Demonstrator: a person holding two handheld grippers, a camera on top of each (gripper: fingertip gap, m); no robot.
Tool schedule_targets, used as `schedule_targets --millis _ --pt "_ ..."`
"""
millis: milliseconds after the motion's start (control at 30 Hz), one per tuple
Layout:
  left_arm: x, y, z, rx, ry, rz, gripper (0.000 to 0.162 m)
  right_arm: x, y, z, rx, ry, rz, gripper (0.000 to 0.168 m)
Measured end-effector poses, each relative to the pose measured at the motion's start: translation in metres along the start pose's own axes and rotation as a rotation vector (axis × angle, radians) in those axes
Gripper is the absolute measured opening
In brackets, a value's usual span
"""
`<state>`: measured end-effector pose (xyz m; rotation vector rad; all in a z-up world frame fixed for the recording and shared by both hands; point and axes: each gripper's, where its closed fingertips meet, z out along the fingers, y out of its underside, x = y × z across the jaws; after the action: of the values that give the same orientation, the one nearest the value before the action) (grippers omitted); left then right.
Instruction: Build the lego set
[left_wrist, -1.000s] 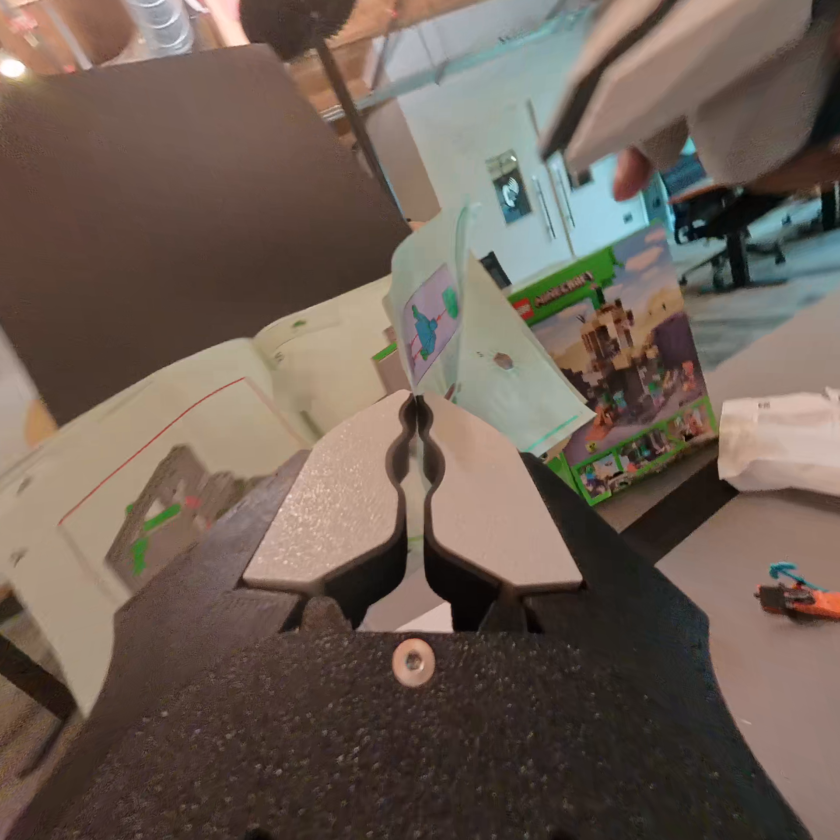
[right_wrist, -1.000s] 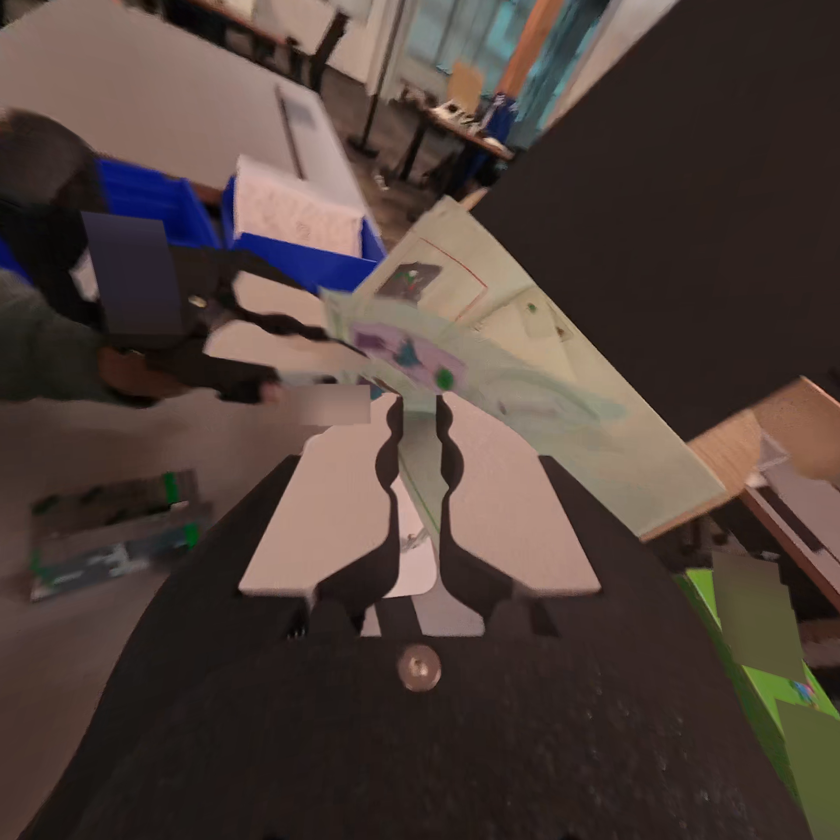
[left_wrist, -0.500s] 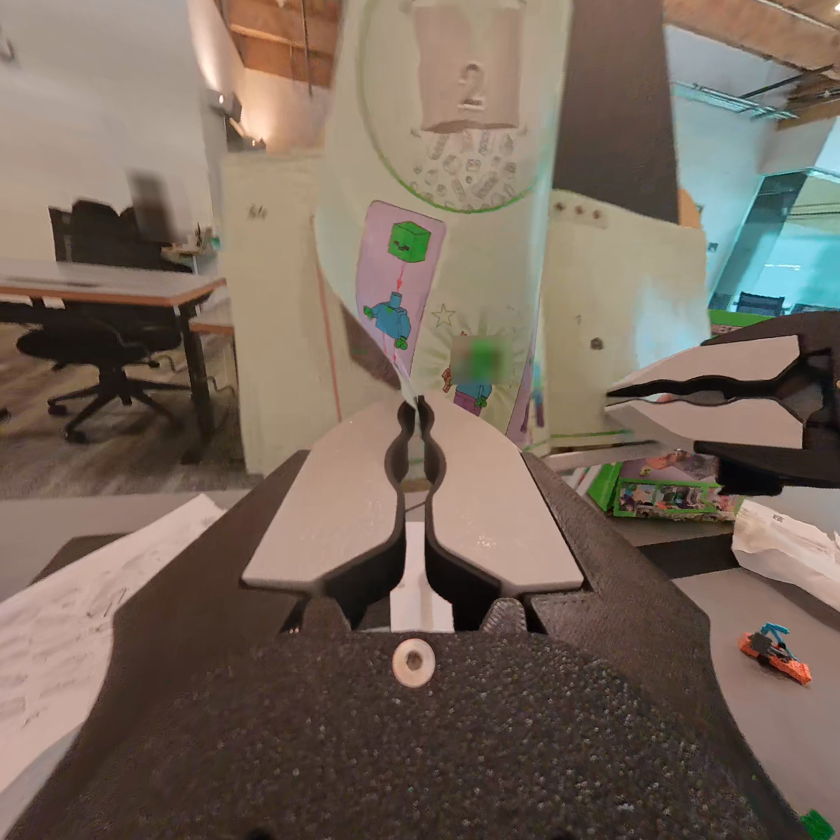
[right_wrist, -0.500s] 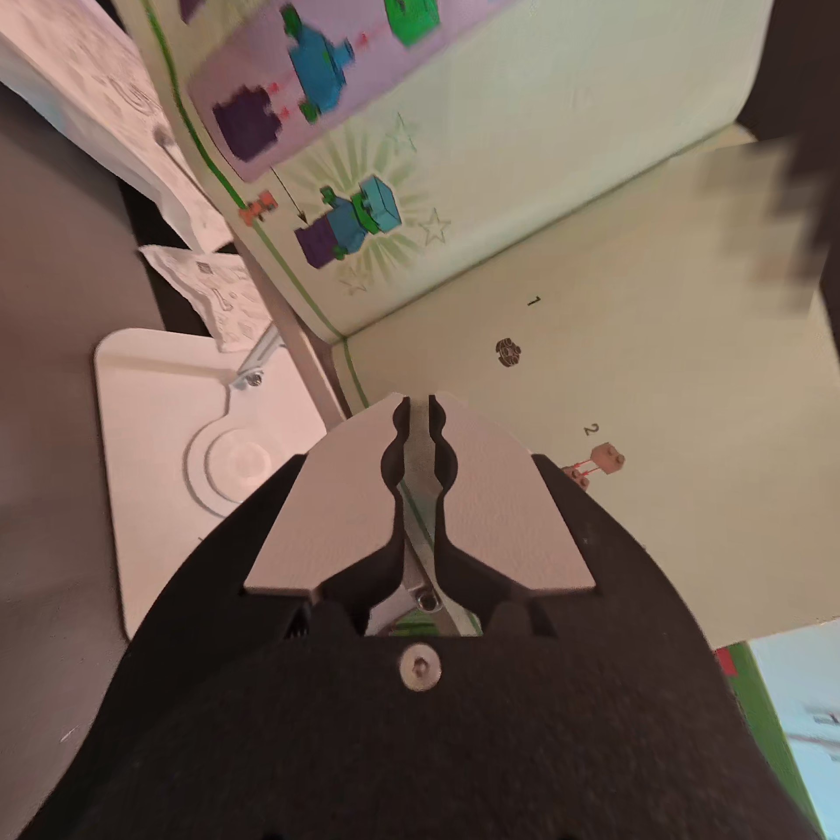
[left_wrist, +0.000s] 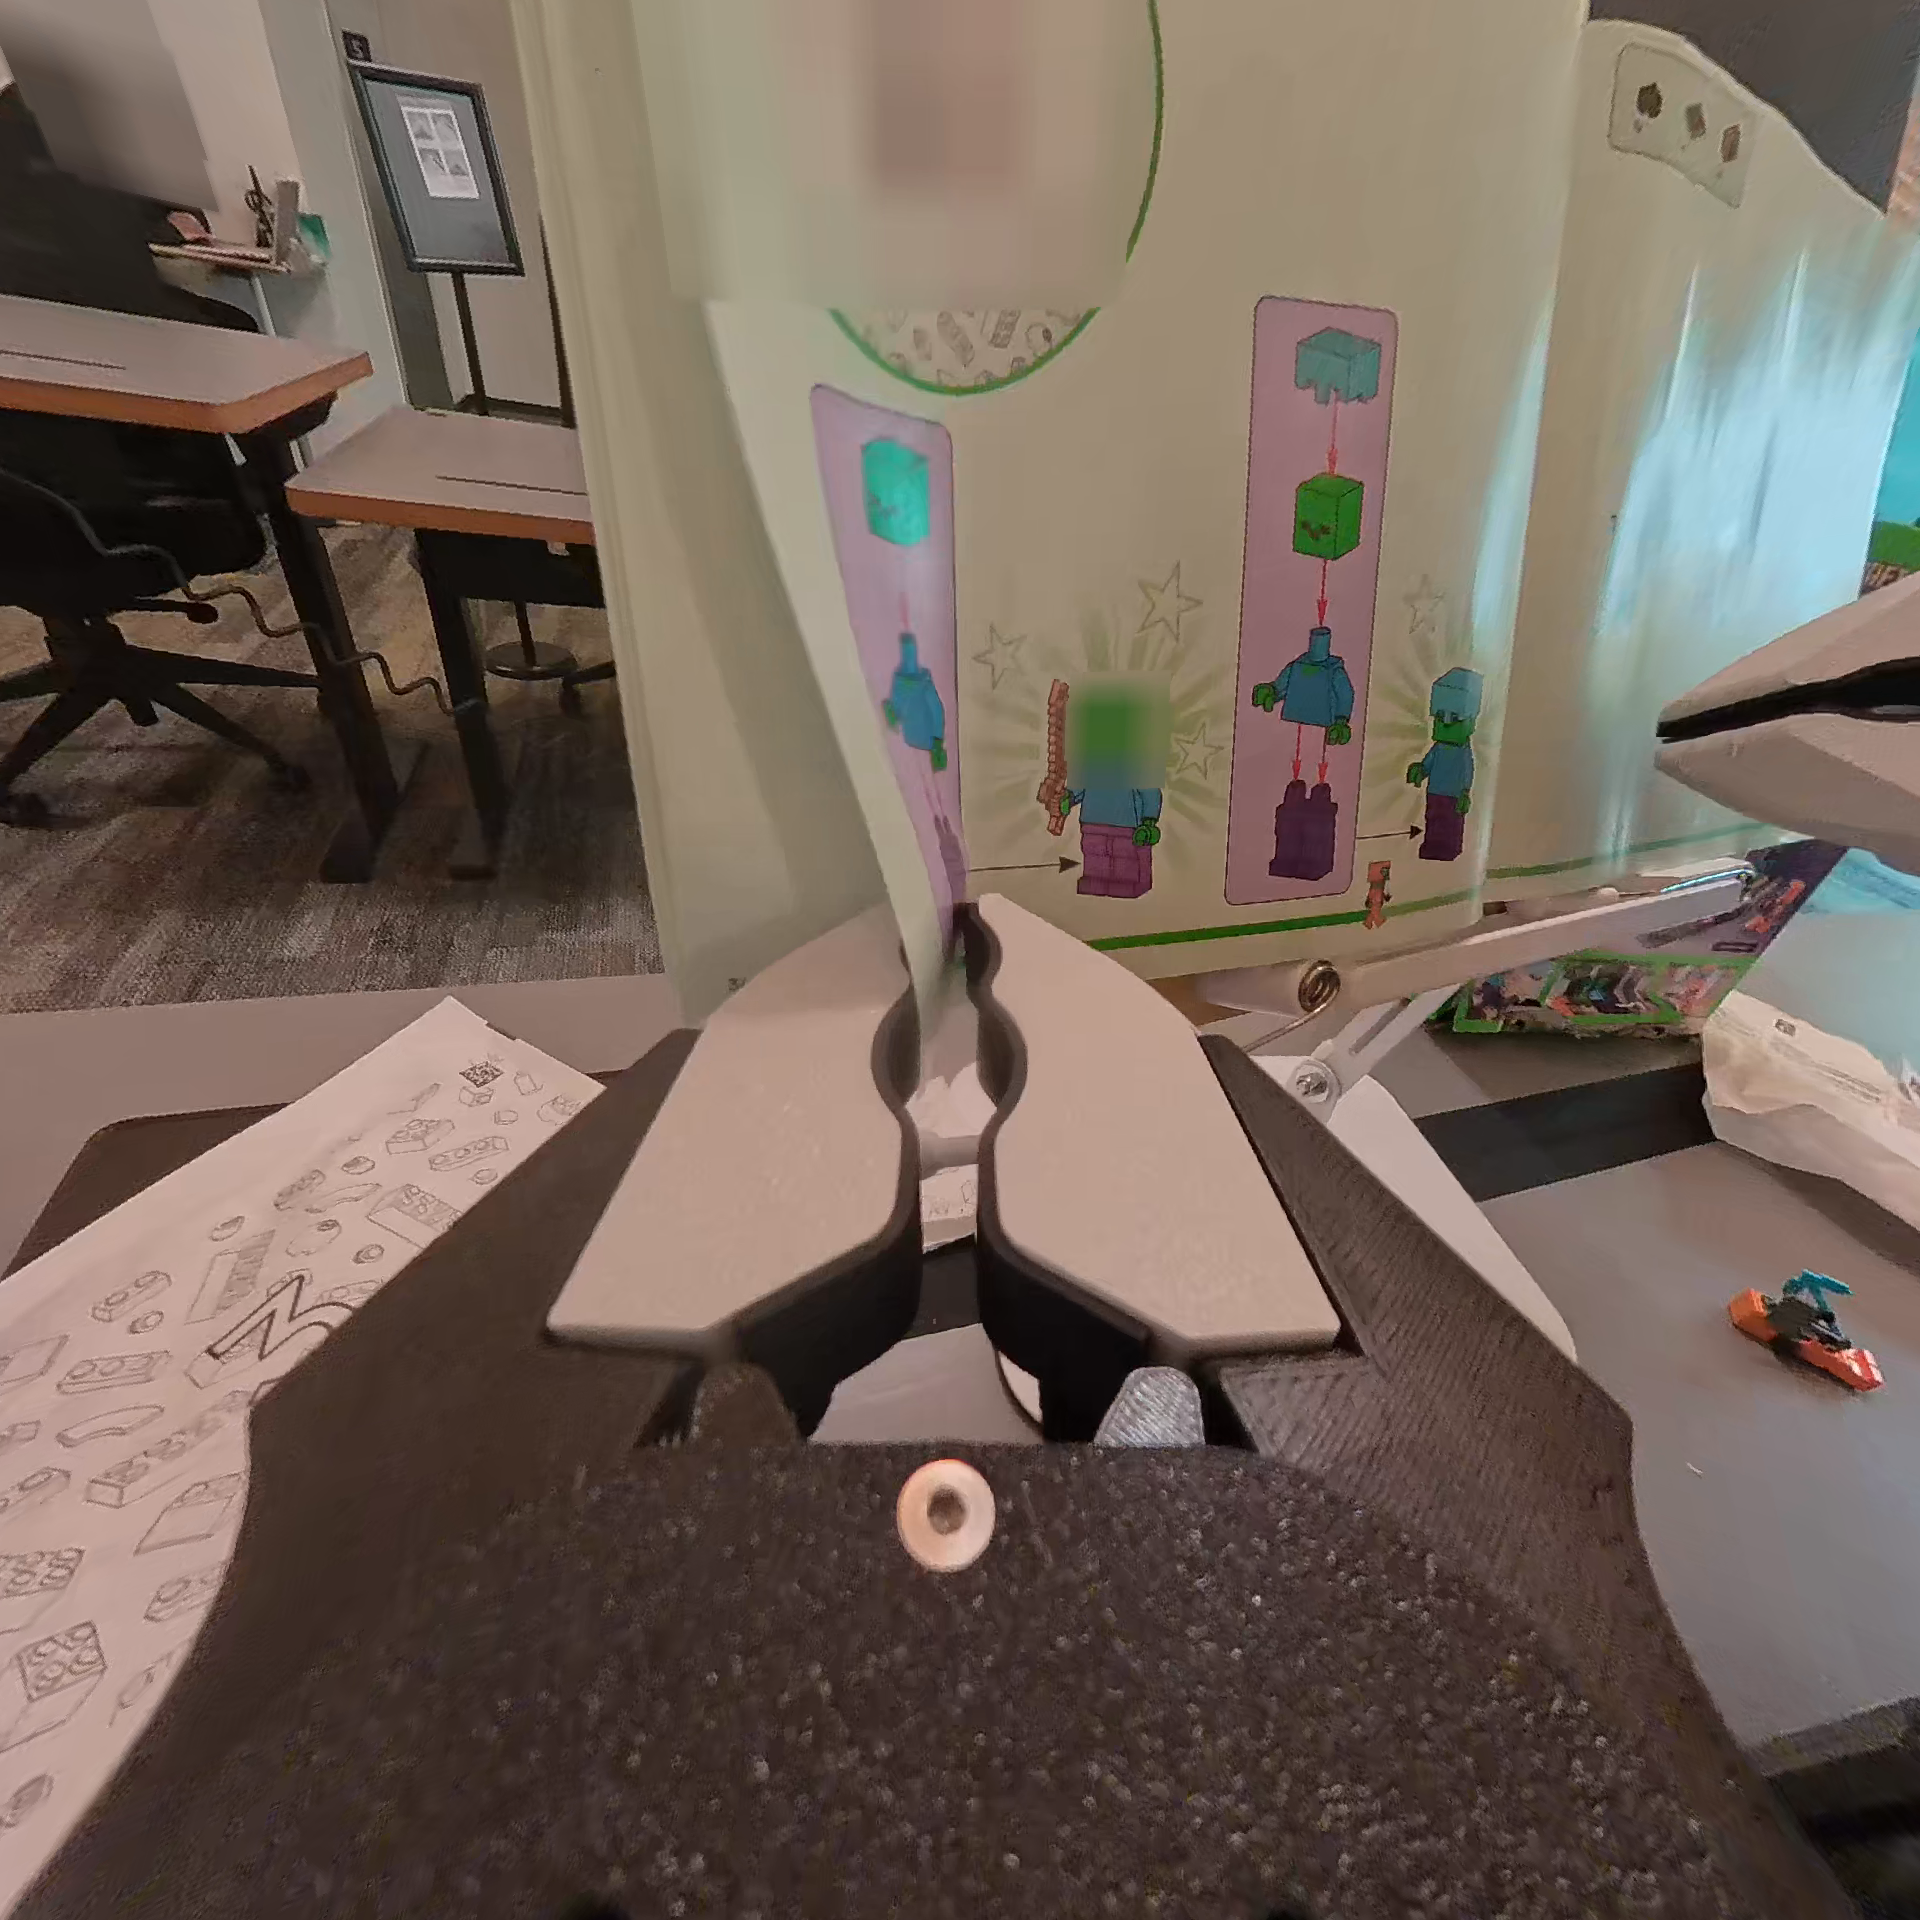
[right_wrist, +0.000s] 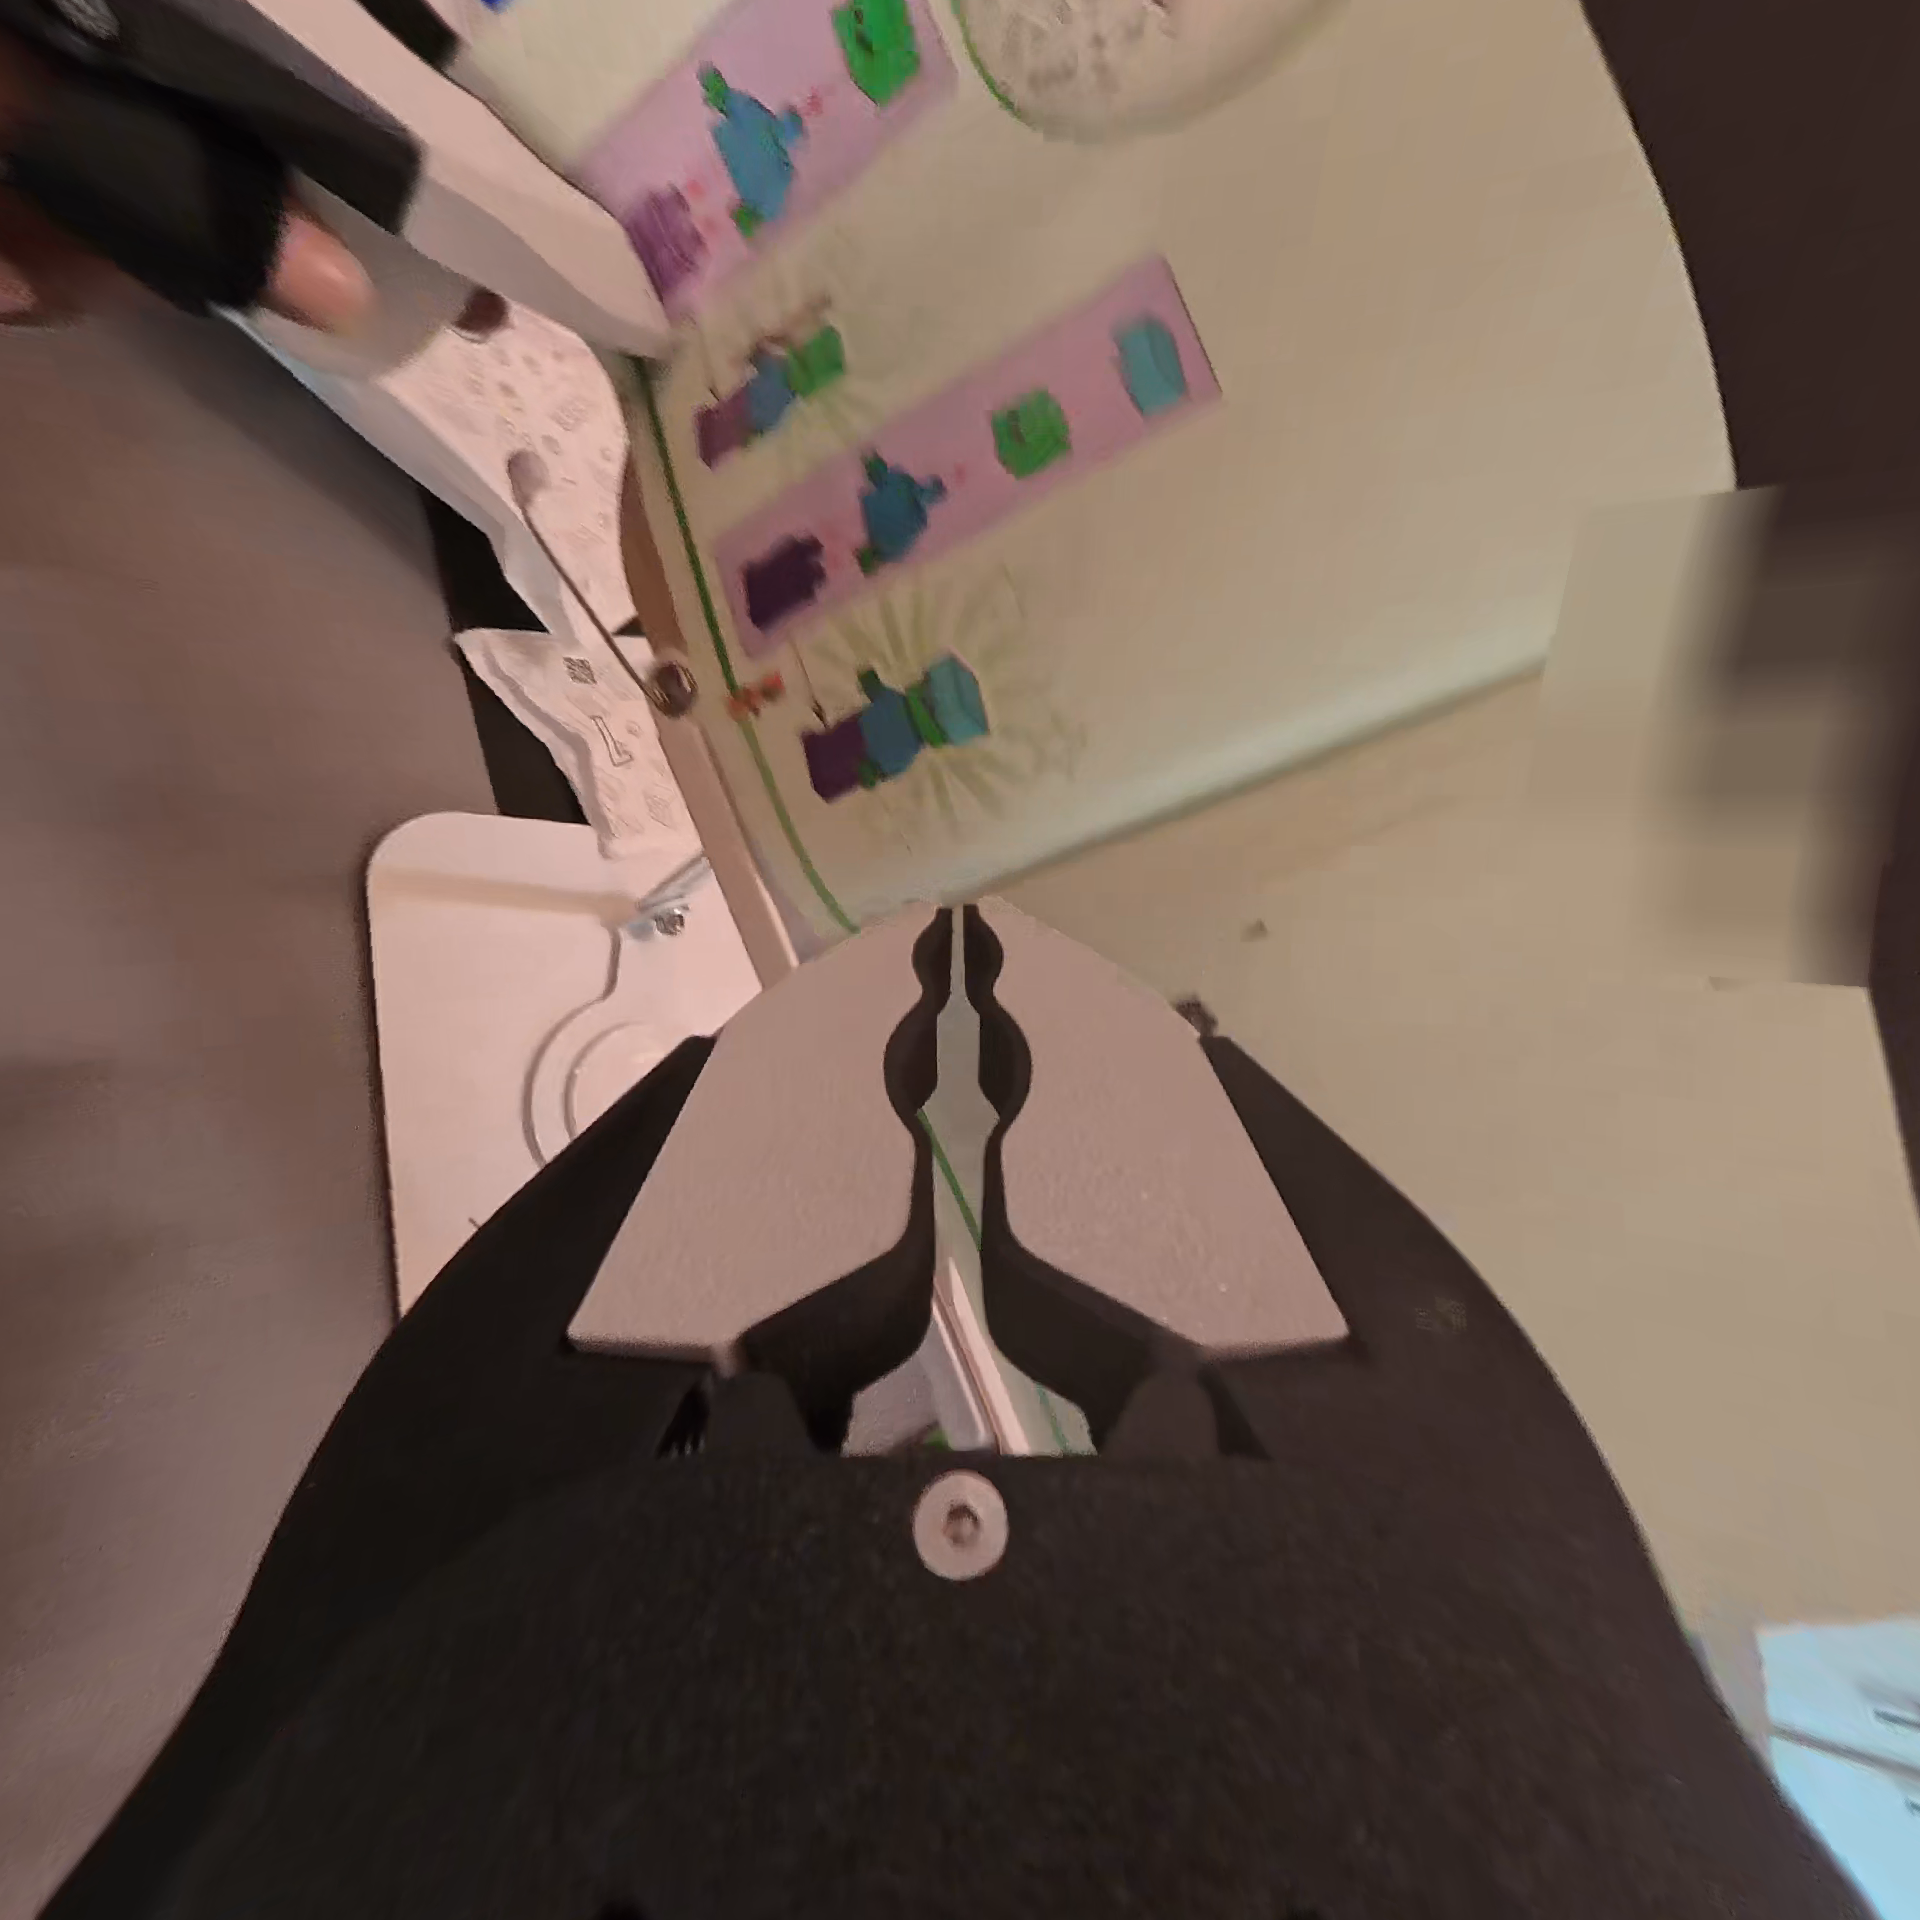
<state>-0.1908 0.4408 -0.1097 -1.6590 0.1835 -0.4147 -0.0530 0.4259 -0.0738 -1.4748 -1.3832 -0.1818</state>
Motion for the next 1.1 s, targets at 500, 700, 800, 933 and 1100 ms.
schedule_targets --millis 500,700,800,933,1100 --pt "-0.015 0.007 -0.043 -0.068 0.080 0.008 0.010 -0.007 -0.011 0.047 -0.139 0.060 -0.003 0.000" --pt "0.023 0.042 -0.044 -0.146 0.279 -0.328 0.013 -0.007 -0.011 0.048 -0.134 0.073 0.007 0.000" --pt "0.032 0.059 -0.028 -0.164 0.297 -0.538 0.032 -0.006 -0.011 0.048 -0.144 0.073 0.008 0.000" --pt "0.029 0.049 -0.010 -0.056 0.352 -0.844 0.038 -0.006 -0.010 0.048 -0.155 0.069 0.010 0.000" --pt "0.023 0.040 0.005 0.033 0.353 -0.989 0.020 -0.005 -0.010 0.048 -0.170 0.076 0.003 0.000"
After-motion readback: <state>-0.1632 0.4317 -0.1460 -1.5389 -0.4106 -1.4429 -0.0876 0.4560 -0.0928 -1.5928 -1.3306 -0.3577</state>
